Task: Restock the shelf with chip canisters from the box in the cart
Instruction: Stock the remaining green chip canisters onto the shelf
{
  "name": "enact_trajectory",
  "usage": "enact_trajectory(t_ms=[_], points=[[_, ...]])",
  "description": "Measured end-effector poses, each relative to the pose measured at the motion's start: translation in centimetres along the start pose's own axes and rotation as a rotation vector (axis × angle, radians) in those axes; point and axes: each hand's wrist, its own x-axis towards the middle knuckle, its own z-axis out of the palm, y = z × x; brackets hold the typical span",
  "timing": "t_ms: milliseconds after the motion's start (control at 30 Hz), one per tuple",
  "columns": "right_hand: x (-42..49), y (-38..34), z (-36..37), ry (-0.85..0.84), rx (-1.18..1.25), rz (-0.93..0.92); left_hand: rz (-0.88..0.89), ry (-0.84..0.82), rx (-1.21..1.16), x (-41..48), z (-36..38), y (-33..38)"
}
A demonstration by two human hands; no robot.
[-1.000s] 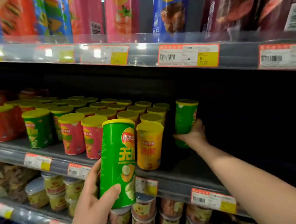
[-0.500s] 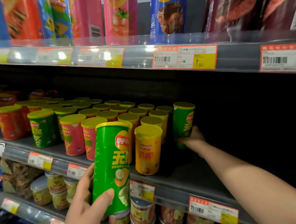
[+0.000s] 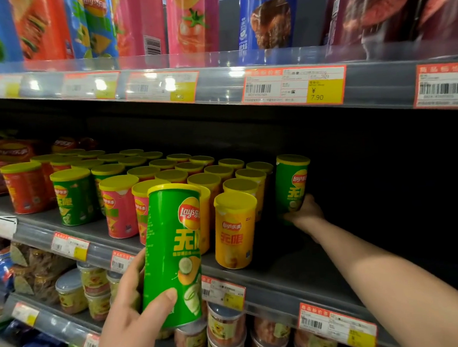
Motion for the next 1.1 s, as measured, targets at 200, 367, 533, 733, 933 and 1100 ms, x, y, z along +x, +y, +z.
enact_trajectory(t_ms=[200,367,533,733,933,1100], points=[[-0.9,0.2,-1.3,-0.015,0.047,0.006,-0.020,-0.040,-0.064,0.1,0.6,0.5],[-3.6,-0.1,-3.4,0.036,0.113,-0.093,-0.006,-0.169,-0.081,-0.1,2.9,0.9],[-8.6,-1.2,-5.3,-0.138,0.314,-0.211,-0.019,-0.357,-0.046,0.0,6.4,0.3],[-13.5,-0.3,-7.5,-0.569,0.499,-0.222,-0.005,-0.532,0.019,0.5,11.5,-0.8],[-12.5,1.3,-9.5,-0.348,0.442,-0.235,0.174,-0.653,0.574,2.5,13.4,-2.4],[-8.0,2.8,-9.5,-0.115,0.279,-0.158,0.492,-0.834,1.380,4.0,13.1,-3.4]])
